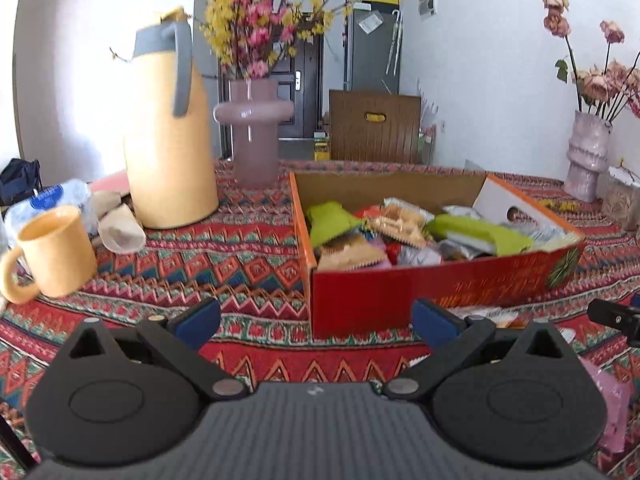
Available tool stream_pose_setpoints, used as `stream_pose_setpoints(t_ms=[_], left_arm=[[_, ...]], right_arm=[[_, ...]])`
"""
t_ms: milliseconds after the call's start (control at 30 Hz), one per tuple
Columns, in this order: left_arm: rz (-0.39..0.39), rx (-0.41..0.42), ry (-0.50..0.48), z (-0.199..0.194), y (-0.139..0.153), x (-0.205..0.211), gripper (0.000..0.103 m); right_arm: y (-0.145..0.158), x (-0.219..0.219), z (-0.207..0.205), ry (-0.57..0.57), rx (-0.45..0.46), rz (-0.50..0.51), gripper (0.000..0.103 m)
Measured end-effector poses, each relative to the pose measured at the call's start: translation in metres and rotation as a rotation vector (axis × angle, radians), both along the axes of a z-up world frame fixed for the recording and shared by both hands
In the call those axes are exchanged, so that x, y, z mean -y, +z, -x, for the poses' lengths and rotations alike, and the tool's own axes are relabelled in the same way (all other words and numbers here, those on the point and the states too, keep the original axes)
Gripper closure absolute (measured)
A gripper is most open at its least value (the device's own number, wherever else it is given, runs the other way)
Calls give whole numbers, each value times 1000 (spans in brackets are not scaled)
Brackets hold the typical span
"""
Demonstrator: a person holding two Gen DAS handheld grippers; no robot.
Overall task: Organize snacks
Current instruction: 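Withdraw both grippers from the box toward the snack pile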
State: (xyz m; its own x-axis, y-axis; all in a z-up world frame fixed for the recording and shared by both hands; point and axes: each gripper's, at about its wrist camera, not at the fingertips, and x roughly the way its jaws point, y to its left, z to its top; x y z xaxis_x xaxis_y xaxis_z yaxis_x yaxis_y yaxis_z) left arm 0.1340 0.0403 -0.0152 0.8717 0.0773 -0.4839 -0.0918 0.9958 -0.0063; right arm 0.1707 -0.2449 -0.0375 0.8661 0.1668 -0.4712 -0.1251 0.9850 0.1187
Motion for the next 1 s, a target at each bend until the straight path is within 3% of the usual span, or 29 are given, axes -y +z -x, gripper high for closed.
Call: stream_pose_setpoints(t_ms=[167, 533, 1000], left_arm=[[7, -32, 9, -10, -24, -1, 0], [28, 10, -8, -4, -22, -2, 0], [55, 20, -8, -3, -22, -5, 0]], right_arm=[[-12, 2, -5, -8, -19, -23, 0], [-12, 4, -1, -2, 31, -55, 0], [-16, 1, -9, 10, -22, -47, 0]])
